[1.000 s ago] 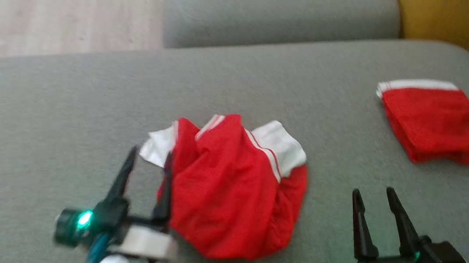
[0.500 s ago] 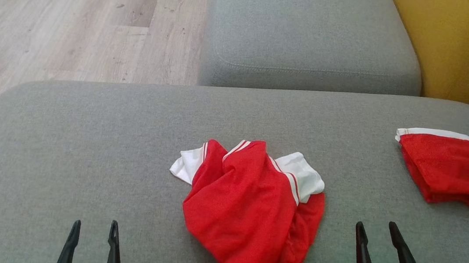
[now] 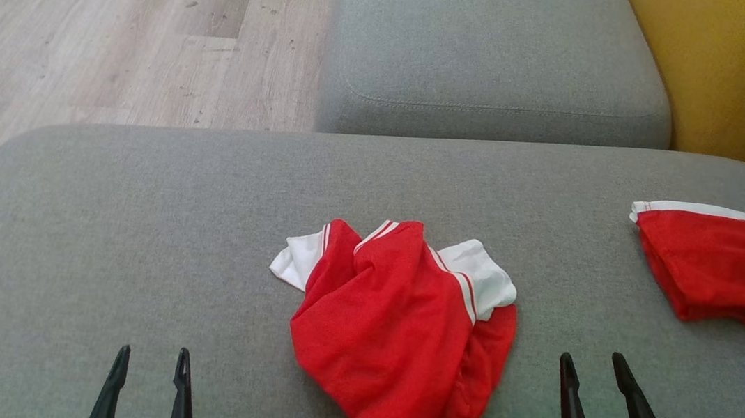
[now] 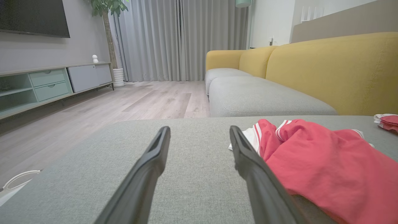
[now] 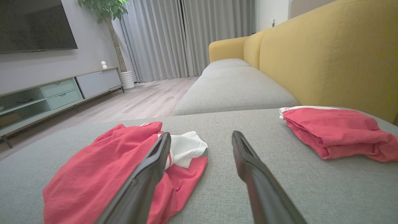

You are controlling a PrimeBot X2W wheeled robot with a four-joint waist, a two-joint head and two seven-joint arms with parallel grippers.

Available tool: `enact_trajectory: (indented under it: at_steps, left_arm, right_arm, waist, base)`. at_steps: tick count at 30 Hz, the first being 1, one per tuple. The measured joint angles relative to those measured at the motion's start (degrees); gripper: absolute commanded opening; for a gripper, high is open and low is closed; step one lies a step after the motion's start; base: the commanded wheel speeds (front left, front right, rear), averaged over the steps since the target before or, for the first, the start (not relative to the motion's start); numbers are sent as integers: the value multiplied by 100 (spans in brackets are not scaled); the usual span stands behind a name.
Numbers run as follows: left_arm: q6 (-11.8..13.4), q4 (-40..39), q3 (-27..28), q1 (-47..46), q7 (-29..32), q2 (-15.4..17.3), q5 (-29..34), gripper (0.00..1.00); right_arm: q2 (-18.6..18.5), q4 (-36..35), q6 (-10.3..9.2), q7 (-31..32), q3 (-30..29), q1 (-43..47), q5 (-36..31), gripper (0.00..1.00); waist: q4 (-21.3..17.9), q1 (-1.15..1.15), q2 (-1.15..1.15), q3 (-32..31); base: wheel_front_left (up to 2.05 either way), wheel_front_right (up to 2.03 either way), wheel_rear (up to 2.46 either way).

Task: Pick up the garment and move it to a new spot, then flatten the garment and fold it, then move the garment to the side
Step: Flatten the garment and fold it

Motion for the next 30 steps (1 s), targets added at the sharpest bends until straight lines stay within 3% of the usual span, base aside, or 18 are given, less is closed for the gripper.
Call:
enact_trajectory:
  at_steps: [30]
  left_arm:
    - [-107,99,125,-135,0,-40,92,100]
  right_arm:
    - [-9,-18,0,0,156,-31,259,100]
  waist:
    - [-70,0,0,190]
  base:
    - [0,0,0]
